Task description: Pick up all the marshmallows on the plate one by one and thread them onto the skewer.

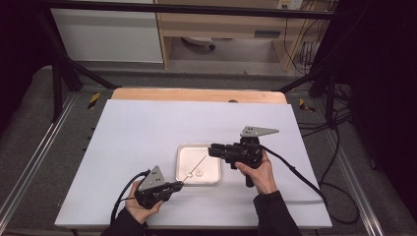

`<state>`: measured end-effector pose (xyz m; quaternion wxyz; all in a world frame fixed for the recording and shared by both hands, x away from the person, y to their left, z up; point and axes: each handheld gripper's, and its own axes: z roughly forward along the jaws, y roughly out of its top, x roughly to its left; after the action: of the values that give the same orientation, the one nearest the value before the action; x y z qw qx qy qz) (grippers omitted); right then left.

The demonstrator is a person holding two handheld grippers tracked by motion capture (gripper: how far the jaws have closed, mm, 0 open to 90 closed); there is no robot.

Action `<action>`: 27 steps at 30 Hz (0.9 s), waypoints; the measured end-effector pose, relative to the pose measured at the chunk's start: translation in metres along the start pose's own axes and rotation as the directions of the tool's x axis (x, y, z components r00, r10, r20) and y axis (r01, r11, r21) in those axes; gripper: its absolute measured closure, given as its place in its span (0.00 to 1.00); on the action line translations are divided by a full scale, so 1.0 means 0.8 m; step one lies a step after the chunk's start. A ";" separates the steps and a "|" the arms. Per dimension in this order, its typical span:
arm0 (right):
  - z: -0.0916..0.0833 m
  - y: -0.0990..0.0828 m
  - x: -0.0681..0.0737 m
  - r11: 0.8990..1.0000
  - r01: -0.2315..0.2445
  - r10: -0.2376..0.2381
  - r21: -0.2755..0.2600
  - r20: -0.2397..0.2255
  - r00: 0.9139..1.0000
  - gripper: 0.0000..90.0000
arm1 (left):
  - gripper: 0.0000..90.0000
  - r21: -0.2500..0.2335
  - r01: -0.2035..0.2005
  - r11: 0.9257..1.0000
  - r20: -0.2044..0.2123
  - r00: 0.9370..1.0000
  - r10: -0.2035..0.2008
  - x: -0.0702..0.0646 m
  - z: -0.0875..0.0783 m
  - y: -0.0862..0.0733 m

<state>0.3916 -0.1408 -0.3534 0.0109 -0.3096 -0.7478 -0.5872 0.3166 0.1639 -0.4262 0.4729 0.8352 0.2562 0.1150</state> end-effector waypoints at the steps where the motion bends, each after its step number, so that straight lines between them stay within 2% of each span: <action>1: 0.001 0.000 0.000 1.000 -0.005 0.005 0.002 0.000 1.000 0.81 | 0.98 -0.001 0.000 1.000 0.001 1.000 0.000 0.000 0.000 0.000; 27: 0.020 -0.014 -0.002 0.998 -0.035 0.037 0.047 -0.039 0.999 0.83 | 0.98 0.004 -0.012 1.000 0.004 1.000 0.012 0.000 0.001 -0.001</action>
<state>0.3931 -0.1285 -0.3684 0.0436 -0.3109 -0.7551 -0.5756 0.3164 0.1637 -0.4270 0.4713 0.8378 0.2505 0.1155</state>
